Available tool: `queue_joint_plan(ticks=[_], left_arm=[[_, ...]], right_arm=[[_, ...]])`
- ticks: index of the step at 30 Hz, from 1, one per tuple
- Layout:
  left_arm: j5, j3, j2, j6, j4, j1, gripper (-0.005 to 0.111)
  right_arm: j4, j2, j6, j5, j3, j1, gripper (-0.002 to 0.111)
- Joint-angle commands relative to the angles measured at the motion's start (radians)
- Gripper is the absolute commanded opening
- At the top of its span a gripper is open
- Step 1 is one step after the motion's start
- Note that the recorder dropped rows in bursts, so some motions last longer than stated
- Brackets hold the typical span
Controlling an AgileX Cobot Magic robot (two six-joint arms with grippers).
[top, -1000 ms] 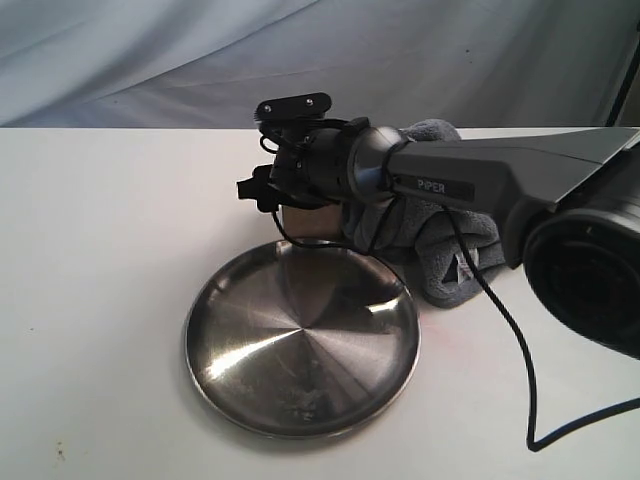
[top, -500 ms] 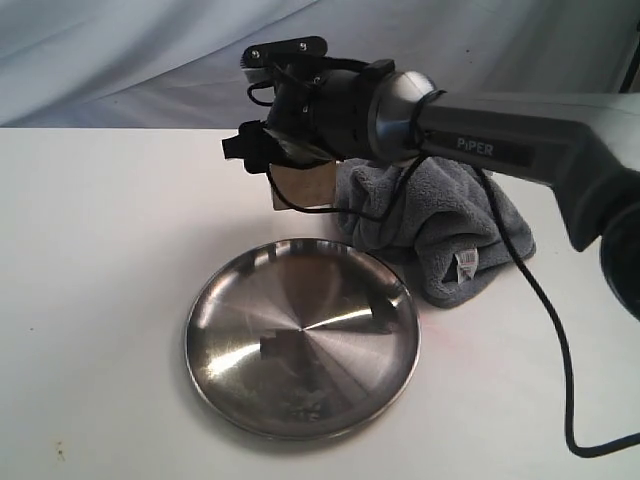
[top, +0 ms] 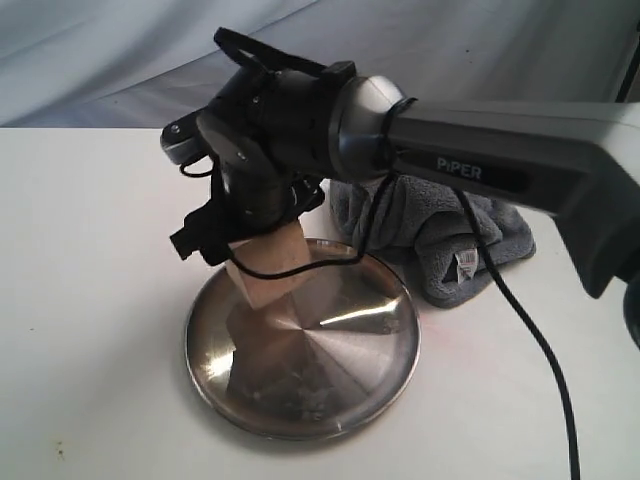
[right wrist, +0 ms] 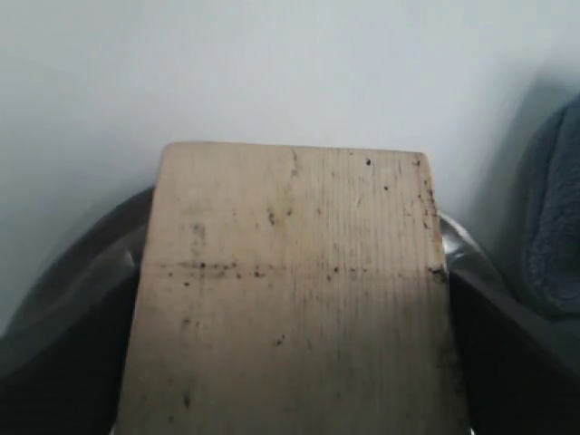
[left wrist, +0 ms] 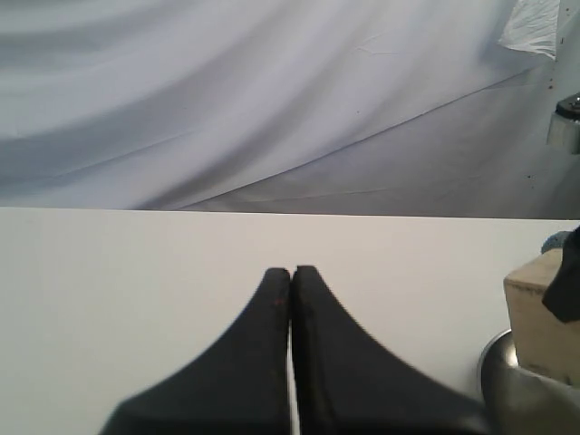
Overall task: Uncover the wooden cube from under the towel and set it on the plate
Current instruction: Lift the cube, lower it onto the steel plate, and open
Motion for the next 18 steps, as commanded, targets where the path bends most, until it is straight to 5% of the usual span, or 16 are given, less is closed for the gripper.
queue_joint_plan(ticks=[1, 18], left_arm=[[-0.004, 0.004, -0.002, -0.002, 0.001, -0.001, 0.001], [-0.004, 0.004, -0.002, -0.001, 0.001, -0.001, 0.001]], right_arm=[[0.003, -0.016, -0.048, 0.028, 0.051, 0.025, 0.055], [-0.107, -0.363, 0.074, -0.481, 0.642, 0.056, 0.055]])
